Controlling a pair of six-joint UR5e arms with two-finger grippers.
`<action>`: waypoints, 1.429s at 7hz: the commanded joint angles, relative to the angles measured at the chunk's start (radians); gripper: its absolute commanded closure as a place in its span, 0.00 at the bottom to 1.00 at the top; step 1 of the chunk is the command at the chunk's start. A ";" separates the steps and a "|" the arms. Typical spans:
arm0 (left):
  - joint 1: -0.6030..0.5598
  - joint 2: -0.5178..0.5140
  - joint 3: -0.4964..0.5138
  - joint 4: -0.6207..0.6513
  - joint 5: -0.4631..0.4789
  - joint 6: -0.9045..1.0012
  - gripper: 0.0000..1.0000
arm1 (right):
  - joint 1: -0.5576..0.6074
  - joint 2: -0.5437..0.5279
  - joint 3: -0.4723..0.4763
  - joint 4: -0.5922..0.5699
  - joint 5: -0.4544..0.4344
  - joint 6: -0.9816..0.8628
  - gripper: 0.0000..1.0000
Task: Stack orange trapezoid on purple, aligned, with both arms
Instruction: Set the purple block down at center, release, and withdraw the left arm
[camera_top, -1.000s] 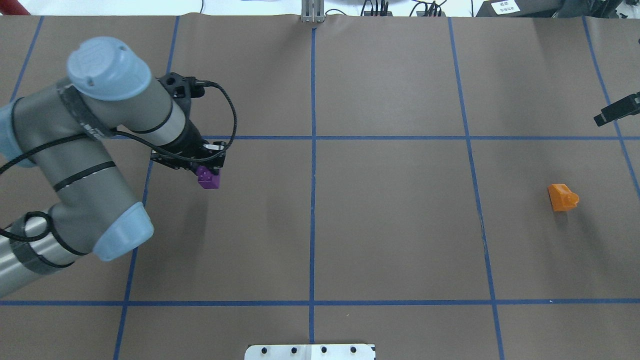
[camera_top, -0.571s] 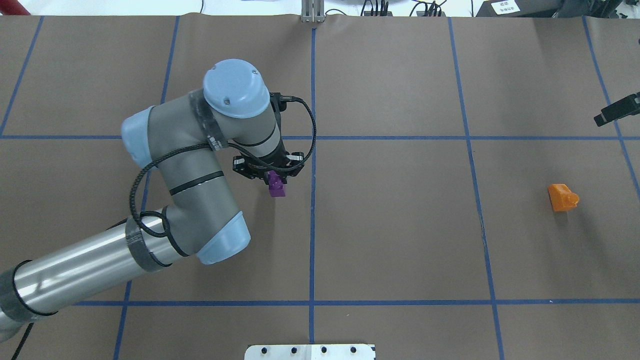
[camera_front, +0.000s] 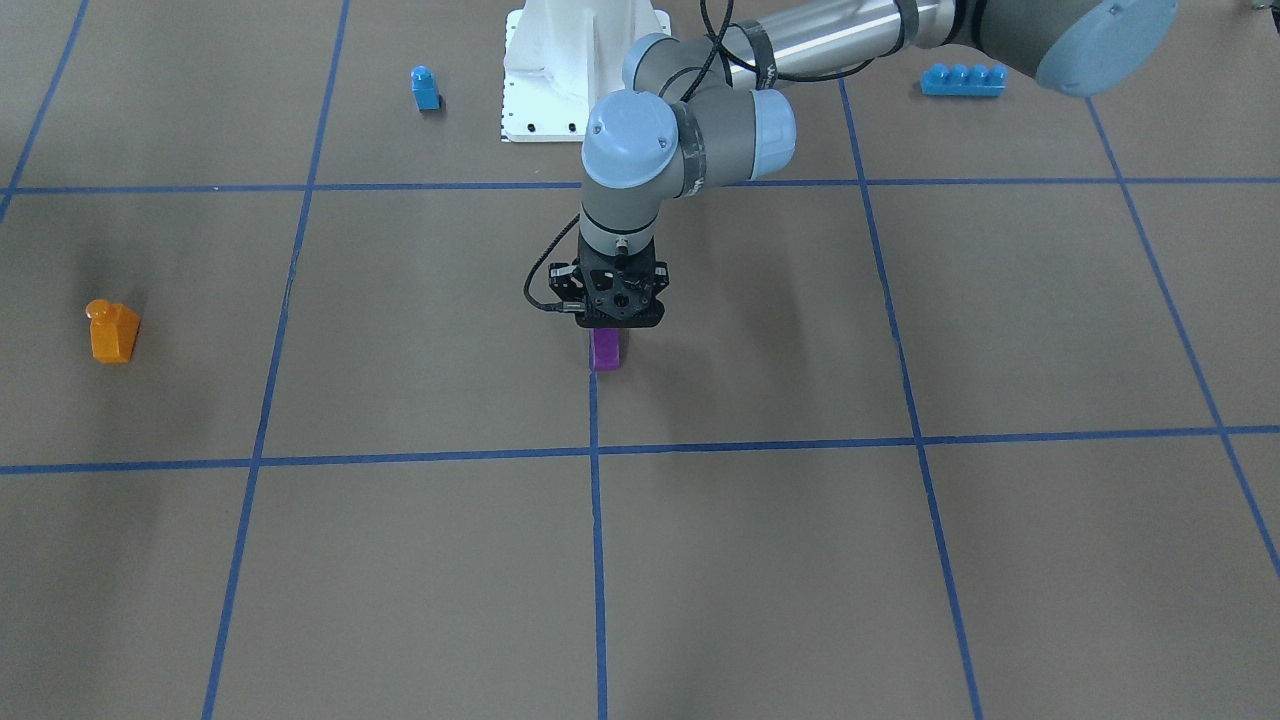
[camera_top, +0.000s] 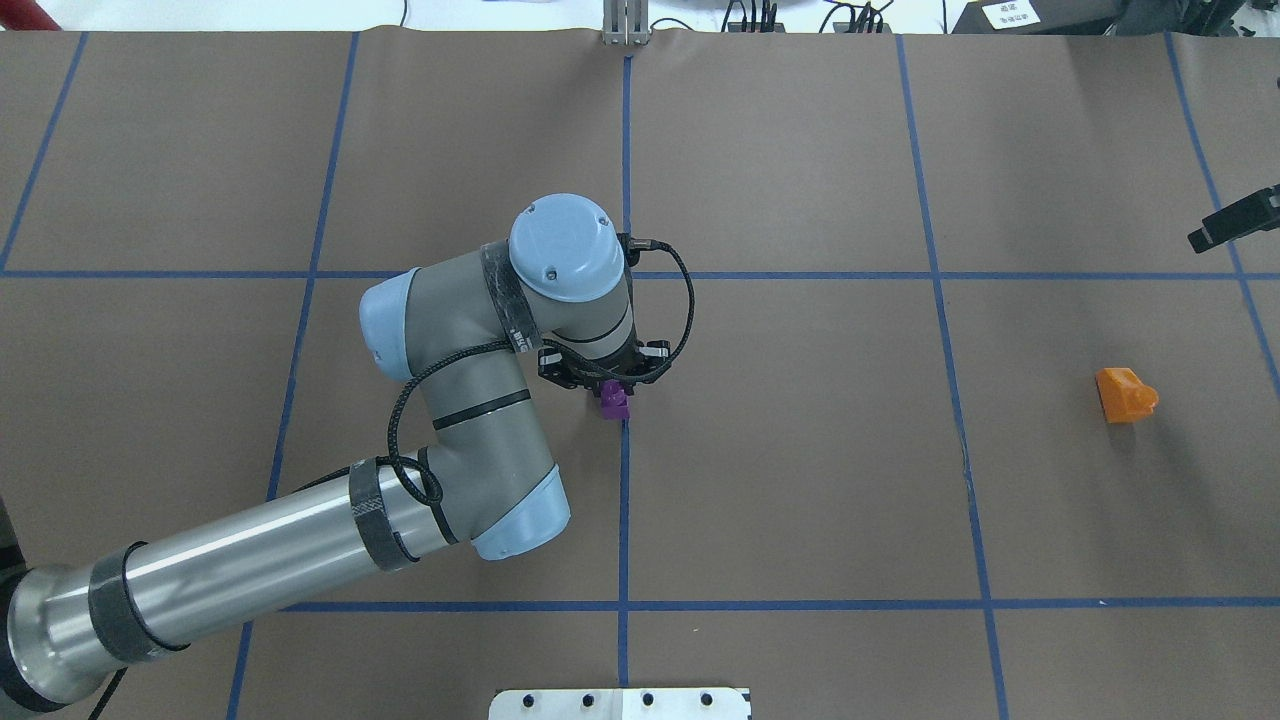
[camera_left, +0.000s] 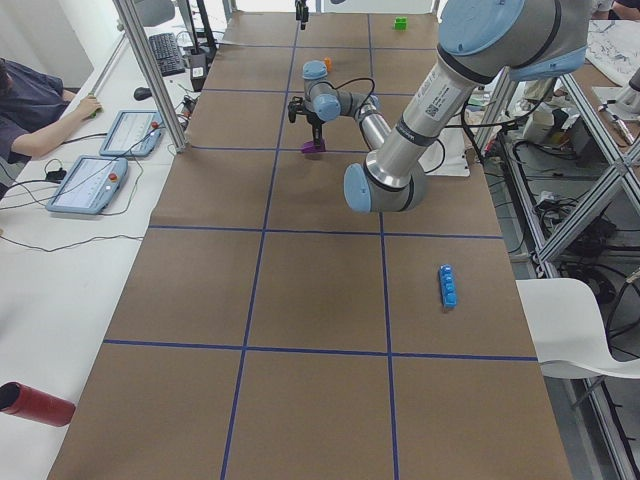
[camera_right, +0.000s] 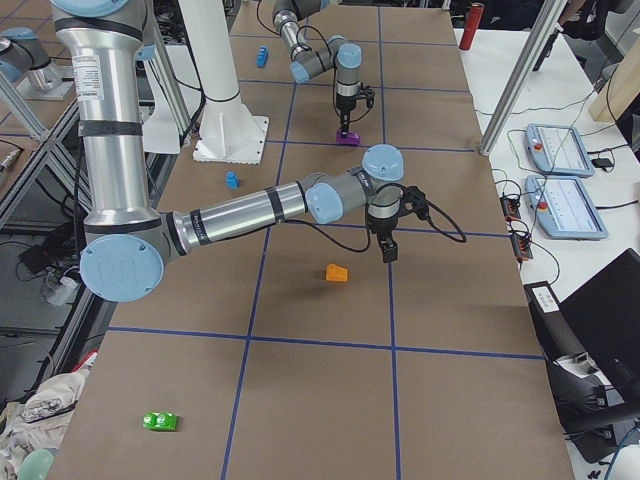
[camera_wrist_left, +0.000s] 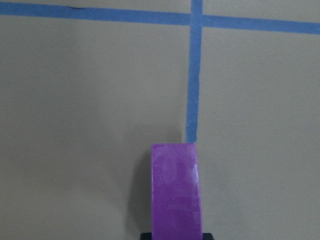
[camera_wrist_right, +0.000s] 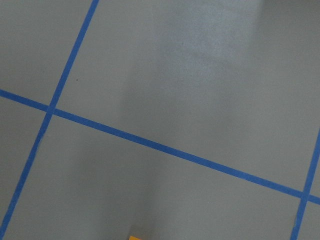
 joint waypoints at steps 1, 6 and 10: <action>0.010 -0.002 0.012 -0.014 0.004 -0.003 0.72 | 0.000 0.000 -0.003 0.000 0.000 0.000 0.00; 0.017 -0.004 0.002 -0.010 0.005 -0.003 0.00 | 0.000 -0.001 -0.006 0.000 0.000 -0.002 0.00; -0.152 0.291 -0.441 0.215 -0.081 0.344 0.00 | -0.006 -0.044 -0.027 0.011 0.002 0.009 0.00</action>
